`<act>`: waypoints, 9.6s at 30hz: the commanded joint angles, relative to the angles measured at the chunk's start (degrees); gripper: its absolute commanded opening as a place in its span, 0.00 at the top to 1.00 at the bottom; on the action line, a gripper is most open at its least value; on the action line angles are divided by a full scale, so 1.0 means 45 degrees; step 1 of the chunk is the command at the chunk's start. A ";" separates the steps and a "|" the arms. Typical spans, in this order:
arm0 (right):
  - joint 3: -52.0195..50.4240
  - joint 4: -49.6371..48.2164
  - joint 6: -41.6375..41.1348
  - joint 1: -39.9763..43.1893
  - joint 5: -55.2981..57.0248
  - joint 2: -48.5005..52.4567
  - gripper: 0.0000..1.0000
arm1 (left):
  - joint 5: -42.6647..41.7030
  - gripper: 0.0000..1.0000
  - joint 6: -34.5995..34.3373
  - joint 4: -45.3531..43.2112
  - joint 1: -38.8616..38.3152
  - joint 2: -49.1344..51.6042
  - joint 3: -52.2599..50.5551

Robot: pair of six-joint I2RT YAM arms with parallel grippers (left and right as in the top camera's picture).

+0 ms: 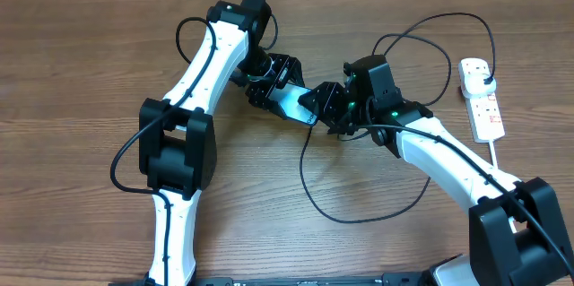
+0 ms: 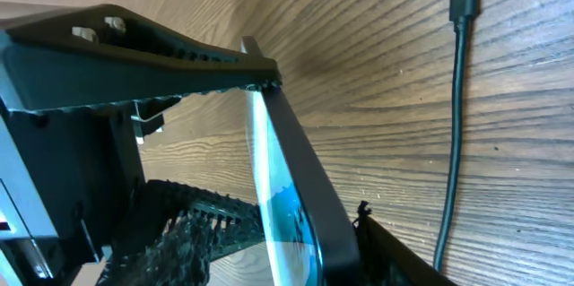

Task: Plug charger to phone and switch on socket

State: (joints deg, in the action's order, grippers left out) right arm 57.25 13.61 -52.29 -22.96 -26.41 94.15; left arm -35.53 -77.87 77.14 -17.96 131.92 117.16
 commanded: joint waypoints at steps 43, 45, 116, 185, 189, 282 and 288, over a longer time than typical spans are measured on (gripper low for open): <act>0.0282 -0.0355 -0.0772 -0.0049 0.0034 0.0690 0.87 | -0.0748 0.39 -0.0325 -0.0214 -0.0719 -0.0019 0.0384; 0.0282 -0.0403 -0.0772 -0.0049 -0.0049 0.0690 0.89 | -0.0971 0.38 -0.0325 -0.0238 -0.0704 -0.0019 0.0379; 0.0306 -0.5251 -0.9034 -0.0233 0.7737 -0.2001 0.96 | -0.7572 0.49 0.1292 -1.2692 0.0529 -0.0559 0.0393; 0.0306 -0.5523 -0.9369 -0.0491 0.7145 -0.1749 0.85 | -0.3395 0.96 0.0049 -1.2667 -0.0112 -0.0559 0.0393; 0.0306 -0.5523 -0.9330 -0.0491 0.7140 -0.1749 0.66 | -0.3390 0.96 0.0505 -1.2624 0.0019 -0.0559 0.0393; 0.5863 0.5168 0.2900 -0.0204 0.4148 0.5843 0.78 | -0.8626 0.96 1.2531 -0.4148 0.3803 -0.0554 0.0389; 0.5853 0.4974 0.2438 -0.0126 0.4129 0.6067 0.78 | -0.8524 0.96 1.2536 -0.4153 0.3803 -0.0554 0.0389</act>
State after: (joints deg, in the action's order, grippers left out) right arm 82.59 36.64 -39.44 -23.97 -7.64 120.55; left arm -72.75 -20.86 58.52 -0.78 131.26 117.86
